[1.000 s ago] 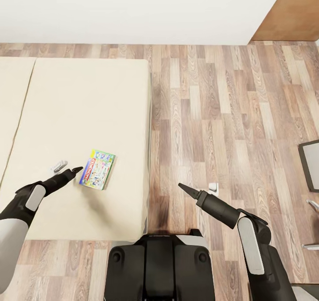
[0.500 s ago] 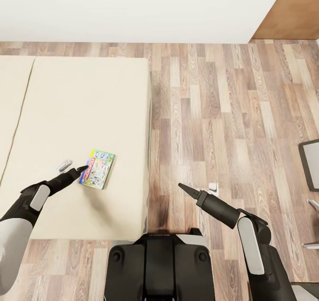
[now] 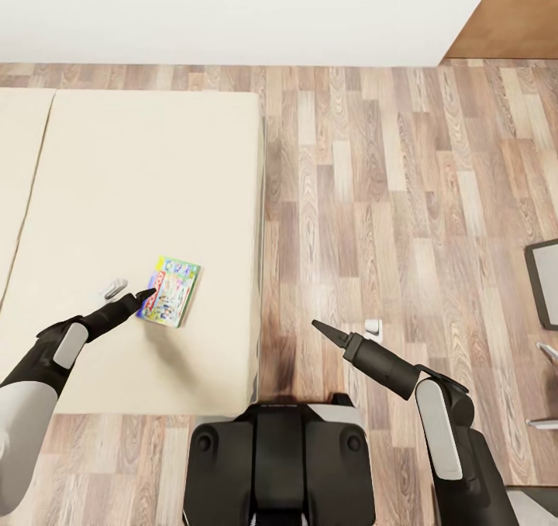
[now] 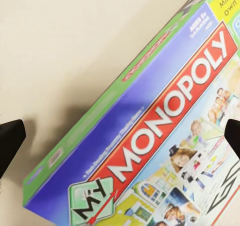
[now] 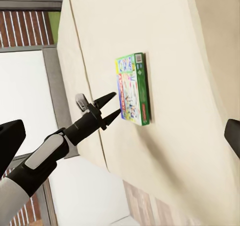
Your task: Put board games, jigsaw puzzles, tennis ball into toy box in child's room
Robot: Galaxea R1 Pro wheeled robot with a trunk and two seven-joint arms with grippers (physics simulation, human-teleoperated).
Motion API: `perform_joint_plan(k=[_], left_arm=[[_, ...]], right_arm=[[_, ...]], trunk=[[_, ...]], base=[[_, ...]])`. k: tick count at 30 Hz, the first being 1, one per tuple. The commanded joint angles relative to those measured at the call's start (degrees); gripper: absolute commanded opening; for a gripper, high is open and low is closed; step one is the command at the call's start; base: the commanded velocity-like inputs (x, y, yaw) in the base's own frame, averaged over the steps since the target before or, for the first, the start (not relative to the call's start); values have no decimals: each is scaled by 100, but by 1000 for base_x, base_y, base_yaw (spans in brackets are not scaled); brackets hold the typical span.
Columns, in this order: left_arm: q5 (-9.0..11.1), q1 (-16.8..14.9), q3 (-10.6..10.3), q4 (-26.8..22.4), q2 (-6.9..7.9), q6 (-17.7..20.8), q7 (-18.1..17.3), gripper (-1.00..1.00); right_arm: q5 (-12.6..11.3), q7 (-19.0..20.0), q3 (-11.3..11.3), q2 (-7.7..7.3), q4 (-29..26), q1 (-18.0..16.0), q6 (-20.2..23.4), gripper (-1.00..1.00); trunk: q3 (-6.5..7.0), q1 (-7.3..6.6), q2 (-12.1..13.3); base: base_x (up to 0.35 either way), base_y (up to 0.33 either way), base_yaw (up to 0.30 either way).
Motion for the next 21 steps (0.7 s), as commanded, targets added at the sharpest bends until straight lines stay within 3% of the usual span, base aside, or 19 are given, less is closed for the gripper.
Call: perform_joint_plan(k=[1, 21], left_arm=[[36, -2, 18, 0, -2, 48, -12, 100], [44, -2, 18, 0, -2, 37, -19, 100]], right_arm=[[7, 24, -13, 6, -1, -3, 30, 100], [1, 24, -23, 4, 0, -3, 30, 100]], trunk=[[-14, 3, -9], [-45, 3, -9]], base=[[0, 0, 0], [0, 0, 0]])
